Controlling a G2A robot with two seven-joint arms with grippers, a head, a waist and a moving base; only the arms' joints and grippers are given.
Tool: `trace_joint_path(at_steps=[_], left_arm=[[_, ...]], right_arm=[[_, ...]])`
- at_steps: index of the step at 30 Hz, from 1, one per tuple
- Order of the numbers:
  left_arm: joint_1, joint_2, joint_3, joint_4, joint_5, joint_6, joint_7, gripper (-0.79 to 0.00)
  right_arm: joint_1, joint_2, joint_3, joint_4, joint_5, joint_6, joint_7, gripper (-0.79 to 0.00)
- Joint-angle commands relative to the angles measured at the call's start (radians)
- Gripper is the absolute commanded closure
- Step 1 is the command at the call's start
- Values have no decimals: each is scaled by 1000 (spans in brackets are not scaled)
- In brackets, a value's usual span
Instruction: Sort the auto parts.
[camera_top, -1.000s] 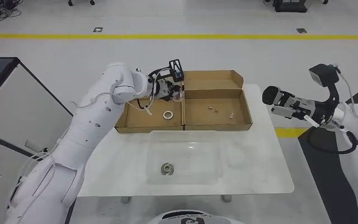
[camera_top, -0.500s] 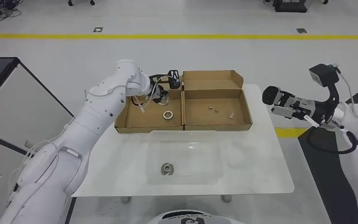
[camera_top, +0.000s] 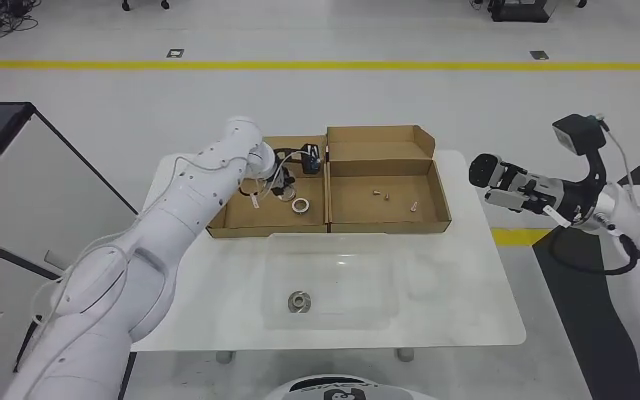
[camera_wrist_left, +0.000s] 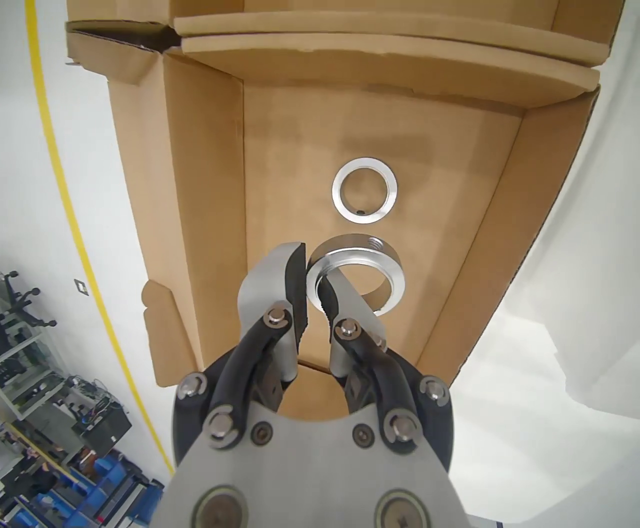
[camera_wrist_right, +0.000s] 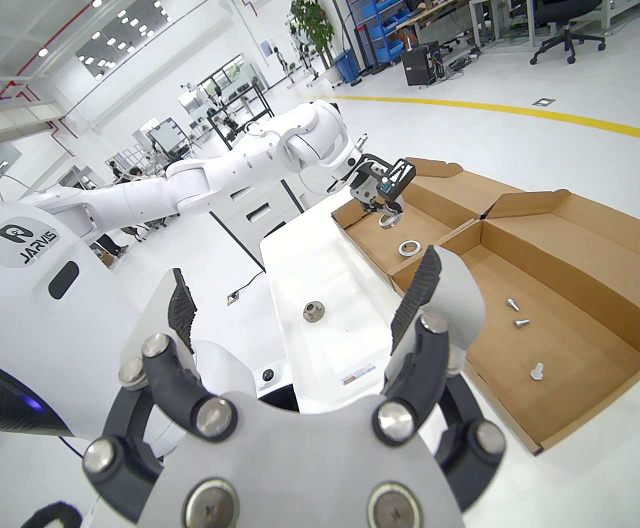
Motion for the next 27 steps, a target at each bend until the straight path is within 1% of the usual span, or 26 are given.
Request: trace_joint_path(at_steps=[1, 10, 19, 27], left_arm=[[-3, -10, 13, 30, 7, -2, 6, 0], [-12, -45, 46, 130, 21, -3, 51, 0], [-8, -70, 77, 220, 79, 12, 128, 0], [-18, -94, 91, 269, 99, 9, 161, 0]], right_arm=[[0, 0, 0, 0, 0, 0, 0, -785], [0, 0, 0, 0, 0, 0, 0, -785], [0, 0, 0, 0, 0, 0, 0, -785], [0, 0, 0, 0, 0, 0, 0, -785]])
